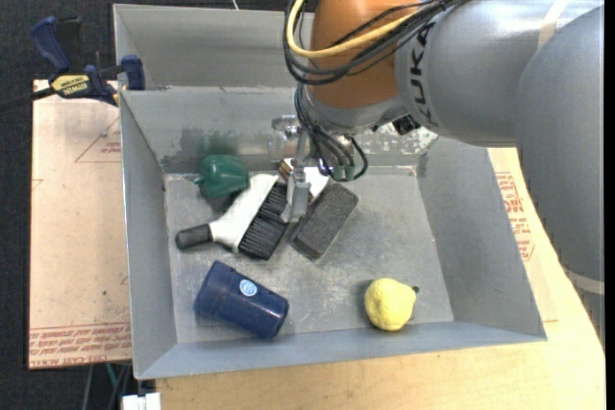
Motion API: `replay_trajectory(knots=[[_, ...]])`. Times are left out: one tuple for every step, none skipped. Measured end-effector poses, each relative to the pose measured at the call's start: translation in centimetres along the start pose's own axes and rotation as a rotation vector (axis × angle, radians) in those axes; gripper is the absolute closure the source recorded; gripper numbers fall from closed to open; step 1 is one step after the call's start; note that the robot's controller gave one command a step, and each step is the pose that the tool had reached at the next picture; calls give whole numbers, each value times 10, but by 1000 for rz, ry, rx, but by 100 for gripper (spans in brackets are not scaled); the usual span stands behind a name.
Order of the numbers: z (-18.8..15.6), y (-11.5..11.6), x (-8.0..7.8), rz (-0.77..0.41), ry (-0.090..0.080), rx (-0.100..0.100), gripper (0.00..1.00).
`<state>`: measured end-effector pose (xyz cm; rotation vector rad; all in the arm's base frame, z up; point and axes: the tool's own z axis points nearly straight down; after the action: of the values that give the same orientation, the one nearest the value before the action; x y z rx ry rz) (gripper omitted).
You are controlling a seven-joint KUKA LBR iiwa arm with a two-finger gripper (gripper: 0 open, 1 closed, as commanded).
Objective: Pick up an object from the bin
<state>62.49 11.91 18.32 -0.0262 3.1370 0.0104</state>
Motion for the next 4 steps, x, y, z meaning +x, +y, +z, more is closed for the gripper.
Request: replay_trajectory(knots=[[76,-9,0,-22,17,4,0],[80,19,-12,-24,-9,-1,0],[108,-5,-23,13,-5,-1,0],[1,15,-15,-51,-4,0,0]])
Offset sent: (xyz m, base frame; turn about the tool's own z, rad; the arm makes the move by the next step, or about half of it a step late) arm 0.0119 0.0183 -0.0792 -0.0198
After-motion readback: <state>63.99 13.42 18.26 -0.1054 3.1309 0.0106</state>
